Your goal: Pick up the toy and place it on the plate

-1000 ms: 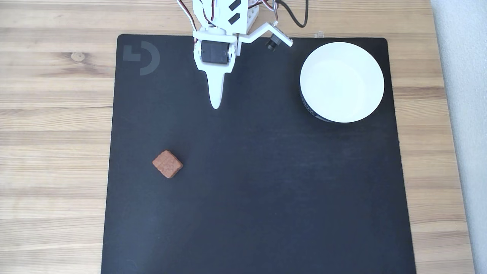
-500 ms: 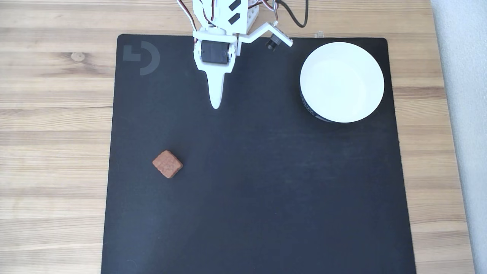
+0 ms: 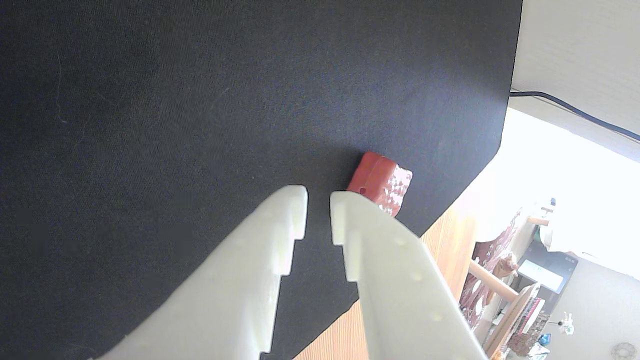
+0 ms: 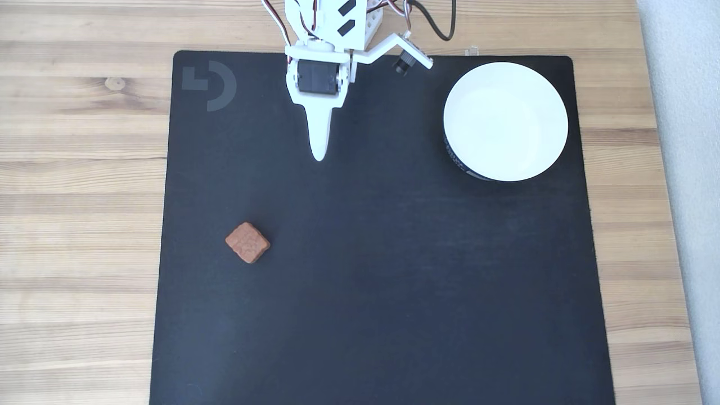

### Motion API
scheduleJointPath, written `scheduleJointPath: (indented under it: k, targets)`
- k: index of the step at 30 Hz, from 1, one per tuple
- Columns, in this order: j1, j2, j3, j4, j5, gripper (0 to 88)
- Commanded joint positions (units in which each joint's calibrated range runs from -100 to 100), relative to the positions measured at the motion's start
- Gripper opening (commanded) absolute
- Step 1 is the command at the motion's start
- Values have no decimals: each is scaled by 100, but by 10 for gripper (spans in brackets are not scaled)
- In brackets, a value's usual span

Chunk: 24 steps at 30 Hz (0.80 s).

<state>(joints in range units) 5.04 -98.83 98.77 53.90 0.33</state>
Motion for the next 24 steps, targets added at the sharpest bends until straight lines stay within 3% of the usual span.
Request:
scheduleJointPath:
  k: [1,24]
  targets:
    - [44,-67,60,12,-13,28]
    - [287,-17,-21,29,-18,25]
